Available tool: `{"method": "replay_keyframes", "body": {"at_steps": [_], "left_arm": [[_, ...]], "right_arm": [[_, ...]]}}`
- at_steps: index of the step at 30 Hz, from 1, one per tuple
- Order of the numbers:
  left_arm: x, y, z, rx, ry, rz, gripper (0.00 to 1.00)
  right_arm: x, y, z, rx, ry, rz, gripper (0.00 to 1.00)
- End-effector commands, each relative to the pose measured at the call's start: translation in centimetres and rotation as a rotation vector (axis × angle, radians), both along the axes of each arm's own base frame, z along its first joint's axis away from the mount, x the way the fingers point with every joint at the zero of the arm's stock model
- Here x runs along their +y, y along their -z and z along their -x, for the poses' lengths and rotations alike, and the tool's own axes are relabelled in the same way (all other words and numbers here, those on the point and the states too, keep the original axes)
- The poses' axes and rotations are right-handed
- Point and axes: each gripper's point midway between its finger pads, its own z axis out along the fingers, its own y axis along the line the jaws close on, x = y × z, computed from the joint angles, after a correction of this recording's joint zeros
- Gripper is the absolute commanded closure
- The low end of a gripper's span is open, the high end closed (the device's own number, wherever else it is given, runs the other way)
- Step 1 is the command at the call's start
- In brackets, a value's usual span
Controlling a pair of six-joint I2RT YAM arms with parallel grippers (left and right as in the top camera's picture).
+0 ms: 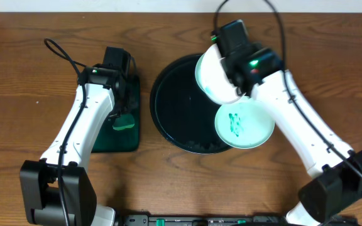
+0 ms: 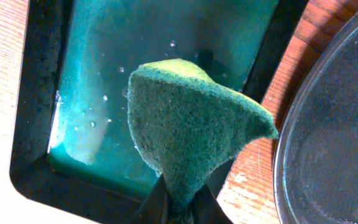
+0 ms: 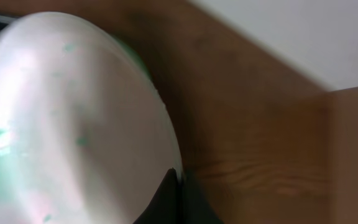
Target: Clean dirty plates on tray and stack at the side
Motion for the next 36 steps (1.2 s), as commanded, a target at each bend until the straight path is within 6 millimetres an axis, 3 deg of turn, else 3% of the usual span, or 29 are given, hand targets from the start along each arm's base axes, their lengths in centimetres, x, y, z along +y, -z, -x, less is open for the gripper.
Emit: {"method": "replay_keyframes", "body": {"at_steps": [1,6,15,25,31,35,36], "left_arm": [[0.3,0.4,0.2,0.015,0.013,-0.011,0.93],[0.3,0.4,0.2,0.015,0.016,-0.011,0.93],[0.3,0.4,0.2,0.017,0.03,-0.013,0.93],[0.3,0.4,0.2,0.017,0.03,-0.013,0.93],[0.3,0.4,0.2,0.017,0.03,-0.013,0.93],[0.3,0.4,0.2,0.017,0.03,-0.013,0.93],[0.3,0.4,0.3,0.018,0.03,-0.014,0.93]], "right_arm": [[-1.4,-4.9,0.2,-0.216,0.138,0.219,0.99],[1.0,-7.4,1.6,-0.33,0.135,0.319,0.99],[6.2,-8.8,5.3,-0.443,0.079,0.323,0.99],[6.9,-9.9,7.3,-0.527,0.1,0.364,0.99],[7.7,-10.0,7.9,-0.542,0.085,0.358,0.99],[9.1,-7.0,6.9,-0.403,-0.01,0.288,0.99],[8.9,-7.1,7.1,-0.411,0.004,0.29,0.99]]}}
